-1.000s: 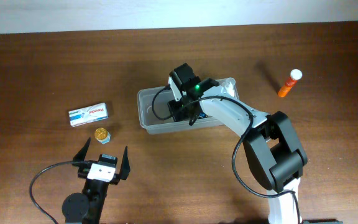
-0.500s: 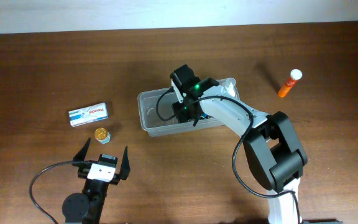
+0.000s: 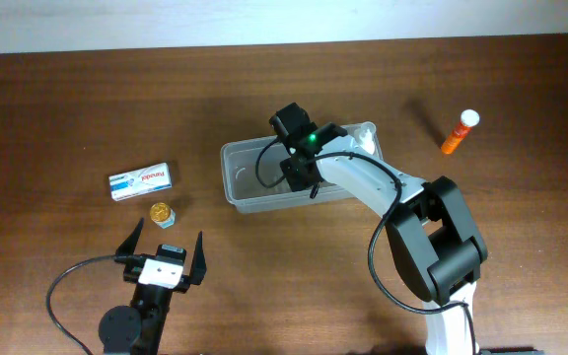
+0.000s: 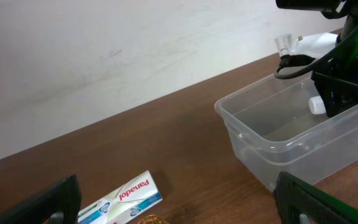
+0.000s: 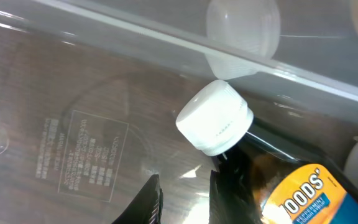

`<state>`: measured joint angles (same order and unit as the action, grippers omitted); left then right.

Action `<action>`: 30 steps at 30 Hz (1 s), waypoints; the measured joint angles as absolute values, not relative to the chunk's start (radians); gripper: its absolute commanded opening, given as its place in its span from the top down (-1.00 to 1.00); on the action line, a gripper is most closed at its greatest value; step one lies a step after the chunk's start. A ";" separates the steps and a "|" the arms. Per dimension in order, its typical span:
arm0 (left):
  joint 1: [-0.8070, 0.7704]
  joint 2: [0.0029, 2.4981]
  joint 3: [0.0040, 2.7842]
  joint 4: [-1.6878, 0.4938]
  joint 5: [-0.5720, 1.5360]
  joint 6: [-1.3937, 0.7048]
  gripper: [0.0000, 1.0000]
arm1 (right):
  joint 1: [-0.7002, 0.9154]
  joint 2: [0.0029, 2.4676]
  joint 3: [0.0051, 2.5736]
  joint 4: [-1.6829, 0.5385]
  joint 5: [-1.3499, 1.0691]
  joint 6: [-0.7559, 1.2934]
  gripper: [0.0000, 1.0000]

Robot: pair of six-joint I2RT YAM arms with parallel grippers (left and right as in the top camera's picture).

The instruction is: Pack container

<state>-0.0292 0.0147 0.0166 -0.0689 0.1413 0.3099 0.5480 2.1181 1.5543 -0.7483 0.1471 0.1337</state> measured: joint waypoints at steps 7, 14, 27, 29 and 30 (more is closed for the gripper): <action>-0.029 0.015 0.017 -0.069 0.141 0.310 -0.99 | 0.548 2.118 1.554 -0.748 0.177 0.131 0.63; -0.029 0.015 0.017 -0.069 0.141 0.310 -0.99 | 0.548 2.118 1.554 -0.748 0.192 0.130 0.64; -0.029 0.015 0.017 -0.069 0.141 0.310 -0.99 | 0.548 2.120 1.672 -0.847 0.218 0.159 0.62; -0.029 0.015 0.017 -0.069 0.141 0.310 -0.99 | 0.548 2.120 1.701 -0.865 0.221 0.187 0.62; -0.029 0.015 0.017 -0.069 0.141 0.310 -0.99 | 0.548 2.120 1.709 -0.867 0.221 0.205 0.62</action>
